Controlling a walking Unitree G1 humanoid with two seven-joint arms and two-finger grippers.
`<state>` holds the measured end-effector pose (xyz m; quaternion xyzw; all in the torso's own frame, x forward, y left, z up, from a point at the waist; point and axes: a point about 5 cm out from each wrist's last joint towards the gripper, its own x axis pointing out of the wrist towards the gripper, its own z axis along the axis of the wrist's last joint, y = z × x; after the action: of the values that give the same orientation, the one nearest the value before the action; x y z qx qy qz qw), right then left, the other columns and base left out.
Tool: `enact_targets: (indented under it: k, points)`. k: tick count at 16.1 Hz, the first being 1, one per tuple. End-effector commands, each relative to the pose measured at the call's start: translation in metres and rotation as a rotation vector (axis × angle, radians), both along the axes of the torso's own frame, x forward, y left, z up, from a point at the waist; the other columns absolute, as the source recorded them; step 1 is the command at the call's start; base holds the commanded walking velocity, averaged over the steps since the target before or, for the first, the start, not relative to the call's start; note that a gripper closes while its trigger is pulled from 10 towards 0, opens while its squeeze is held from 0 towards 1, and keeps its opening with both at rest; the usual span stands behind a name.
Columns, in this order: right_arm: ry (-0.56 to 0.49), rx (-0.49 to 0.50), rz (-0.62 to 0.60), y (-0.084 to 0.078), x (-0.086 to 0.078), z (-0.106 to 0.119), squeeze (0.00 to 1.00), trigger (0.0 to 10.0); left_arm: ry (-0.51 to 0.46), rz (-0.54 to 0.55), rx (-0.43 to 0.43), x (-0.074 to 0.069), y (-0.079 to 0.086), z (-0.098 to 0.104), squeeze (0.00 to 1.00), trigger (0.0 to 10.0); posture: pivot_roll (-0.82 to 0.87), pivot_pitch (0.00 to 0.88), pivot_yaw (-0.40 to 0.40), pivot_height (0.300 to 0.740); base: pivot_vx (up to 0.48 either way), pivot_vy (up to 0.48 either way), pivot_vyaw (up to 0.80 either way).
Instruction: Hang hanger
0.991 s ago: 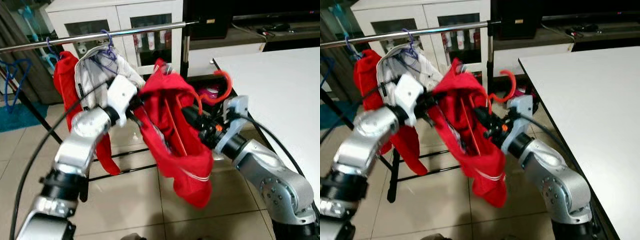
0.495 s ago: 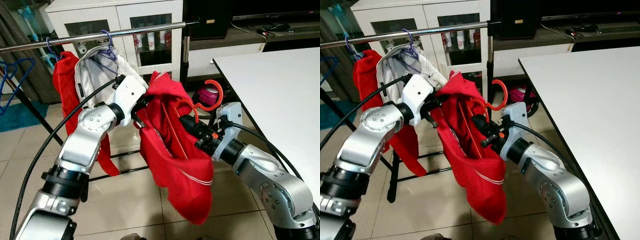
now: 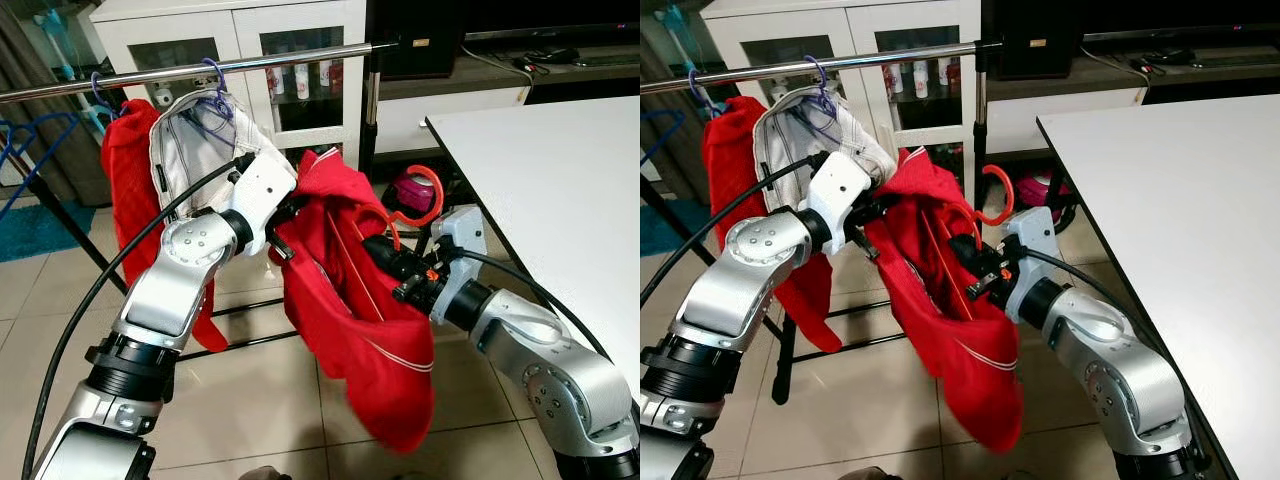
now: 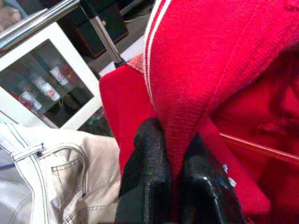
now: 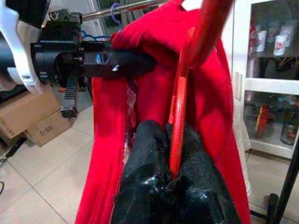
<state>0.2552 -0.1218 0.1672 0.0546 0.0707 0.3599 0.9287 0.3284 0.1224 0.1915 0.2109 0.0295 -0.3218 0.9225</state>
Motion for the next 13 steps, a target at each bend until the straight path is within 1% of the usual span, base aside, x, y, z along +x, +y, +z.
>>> enact_targets:
  k: [1, 2, 3, 4, 5, 6, 8, 10, 11, 13]
  points:
    - [-0.023, 0.000, 0.022, 0.003, -0.002, 0.005, 0.00, 10.0, -0.025, -0.007, 0.023, 0.001, -0.002, 0.007, 0.00, 0.0, -0.08, 0.006, 0.072, 0.740, 0.000, 0.000, 0.00]
    - [-0.027, 0.002, 0.027, 0.003, -0.002, 0.006, 0.00, 10.0, -0.023, -0.007, 0.026, 0.001, -0.002, 0.007, 0.00, 0.0, -0.08, 0.002, 0.074, 0.740, 0.000, 0.000, 0.00]
    - [-0.058, 0.054, 0.045, 0.006, -0.003, 0.013, 0.00, 10.0, -0.018, -0.008, 0.037, 0.001, -0.002, 0.006, 0.00, 0.0, -0.08, 0.000, 0.074, 0.740, 0.000, 0.000, 0.00]
    - [-0.065, 0.072, 0.059, 0.007, -0.003, 0.015, 0.00, 10.0, -0.016, -0.009, 0.048, 0.001, -0.003, 0.005, 0.00, 0.0, -0.08, 0.000, 0.073, 0.740, 0.000, 0.000, 0.00]
    - [-0.037, -0.041, 0.077, 0.007, -0.003, 0.004, 0.00, 10.0, -0.016, -0.008, 0.051, 0.002, -0.003, 0.005, 0.00, 0.0, -0.08, 0.000, 0.073, 0.740, 0.000, 0.000, 0.00]
    - [-0.033, -0.099, 0.085, 0.006, -0.003, -0.002, 0.00, 10.0, -0.018, -0.009, 0.053, 0.002, -0.003, 0.007, 0.00, 0.0, -0.07, 0.000, 0.070, 0.740, 0.000, 0.000, 0.00]
    - [-0.045, -0.033, 0.090, 0.009, -0.002, 0.004, 0.00, 10.0, -0.022, -0.009, 0.059, 0.003, -0.002, 0.008, 0.00, 0.0, -0.07, 0.000, 0.069, 0.740, 0.000, 0.000, 0.00]
    - [-0.048, -0.059, 0.097, 0.009, -0.002, 0.003, 0.00, 10.0, -0.020, -0.009, 0.060, 0.003, -0.002, 0.008, 0.00, 0.0, -0.07, 0.000, 0.068, 0.740, 0.000, 0.000, 0.00]
    - [-0.048, -0.017, 0.097, 0.010, -0.001, 0.005, 0.00, 10.0, -0.015, -0.012, 0.059, 0.002, -0.003, 0.006, 0.00, 0.0, -0.07, 0.000, 0.066, 0.740, 0.000, 0.000, 0.00]
    - [-0.034, -0.039, 0.114, 0.011, -0.003, 0.002, 0.00, 10.0, -0.004, -0.022, 0.063, 0.000, -0.005, 0.003, 0.00, 0.0, -0.07, 0.000, 0.065, 0.740, 0.000, 0.000, 0.00]
